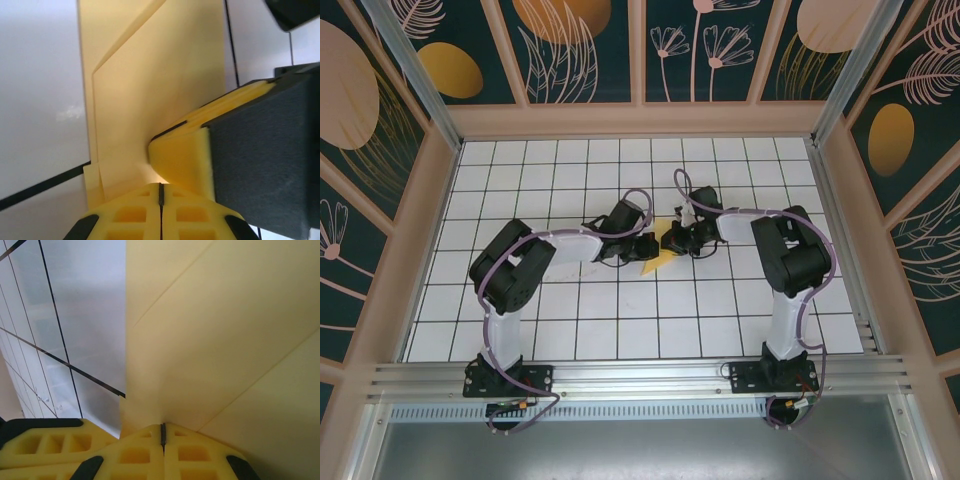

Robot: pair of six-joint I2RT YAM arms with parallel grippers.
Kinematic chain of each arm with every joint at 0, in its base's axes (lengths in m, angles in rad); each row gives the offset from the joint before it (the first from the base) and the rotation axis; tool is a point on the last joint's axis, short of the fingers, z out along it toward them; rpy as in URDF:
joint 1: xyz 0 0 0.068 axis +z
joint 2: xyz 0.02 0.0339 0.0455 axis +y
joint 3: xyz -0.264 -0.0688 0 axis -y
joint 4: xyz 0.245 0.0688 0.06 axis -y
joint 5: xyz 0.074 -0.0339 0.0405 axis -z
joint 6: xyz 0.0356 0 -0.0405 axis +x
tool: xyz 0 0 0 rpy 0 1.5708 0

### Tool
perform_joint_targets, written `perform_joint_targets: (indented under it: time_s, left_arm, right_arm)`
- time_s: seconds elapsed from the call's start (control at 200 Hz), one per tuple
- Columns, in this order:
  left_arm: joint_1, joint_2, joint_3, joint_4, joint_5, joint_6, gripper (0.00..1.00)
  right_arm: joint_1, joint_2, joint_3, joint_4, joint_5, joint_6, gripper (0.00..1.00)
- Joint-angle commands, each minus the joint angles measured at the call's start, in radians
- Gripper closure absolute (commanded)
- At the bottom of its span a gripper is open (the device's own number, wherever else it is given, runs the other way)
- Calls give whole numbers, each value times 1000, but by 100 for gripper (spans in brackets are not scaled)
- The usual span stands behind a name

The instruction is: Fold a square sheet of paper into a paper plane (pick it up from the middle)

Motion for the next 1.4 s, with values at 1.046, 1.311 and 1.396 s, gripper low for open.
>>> perform_joint_targets:
  time_s: [1.046, 1.311, 1.396]
  left_arm:
    - [19, -44, -123, 15, 106, 208, 94]
    - [18, -63, -164, 25, 120, 201, 94]
    - [18, -63, -181, 29, 121, 192, 94]
  right_arm:
    - [-18, 130, 18, -102, 107, -27, 97]
    - [-20, 134, 20, -108, 110, -31, 97]
    - [-19, 134, 20, -109, 114, -32, 97]
